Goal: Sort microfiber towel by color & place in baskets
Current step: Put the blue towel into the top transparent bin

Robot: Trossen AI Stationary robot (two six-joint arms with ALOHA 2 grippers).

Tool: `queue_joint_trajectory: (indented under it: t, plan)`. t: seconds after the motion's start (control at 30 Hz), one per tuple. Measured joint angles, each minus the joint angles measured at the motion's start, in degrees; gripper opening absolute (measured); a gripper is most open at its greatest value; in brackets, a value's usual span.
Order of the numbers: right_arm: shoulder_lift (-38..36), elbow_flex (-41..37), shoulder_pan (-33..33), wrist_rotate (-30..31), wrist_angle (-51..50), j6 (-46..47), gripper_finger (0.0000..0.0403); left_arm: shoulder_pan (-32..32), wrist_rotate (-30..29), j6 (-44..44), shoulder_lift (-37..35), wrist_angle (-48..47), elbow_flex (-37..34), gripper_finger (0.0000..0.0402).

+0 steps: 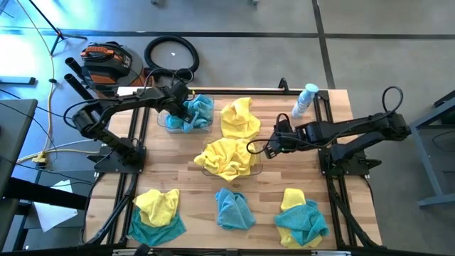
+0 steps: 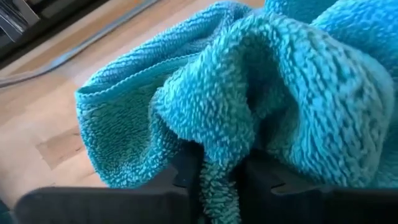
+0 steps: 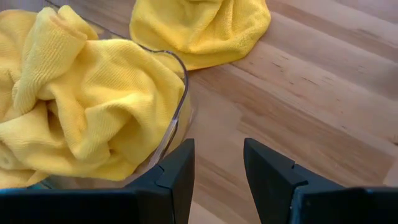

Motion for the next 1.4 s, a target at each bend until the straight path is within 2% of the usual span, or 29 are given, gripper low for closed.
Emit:
queue_joint_trajectory:
  t: [0.2,0.33,0.57,0.77,1.0,1.2,1.4]
  plan:
    - [0.0,0.0,0.0,0.4,0.0,-0.3,0.0133,0.0,0.0,0.4,-1.2,-1.2,0.8,0.0128]
    - [0.0,0.0,0.0,0.4,-0.3,-0.4,0.0133,0.0,-0.2,1.0,-3.4,-3.9,3.5,0.0148]
    - [0.0,0.1,0.0,0.5,-0.3,-0.3,0.0133,0.0,-0.4,-0.1,-8.7,-9.3,9.0,0.0152]
    - [0.0,0.1,0.0,0.5,-0.3,-0.1,0.0133,-0.4,-0.1,-5.7,-12.6,-11.5,10.8,0.0152]
    - [0.0,0.1,0.0,0.6,-0.3,-0.2,0.0133,-2.9,2.0,-8.6,-9.7,-11.3,7.6,0.0152]
    - [0.0,0.1,0.0,0.6,0.0,0.0,0.0133,-3.2,2.0,-10.0,-5.1,-4.2,1.4,0.0152]
    - [0.0,0.1,0.0,0.6,0.5,0.1,0.0133,-2.6,2.3,-9.2,-1.8,-3.1,0.5,0.0152]
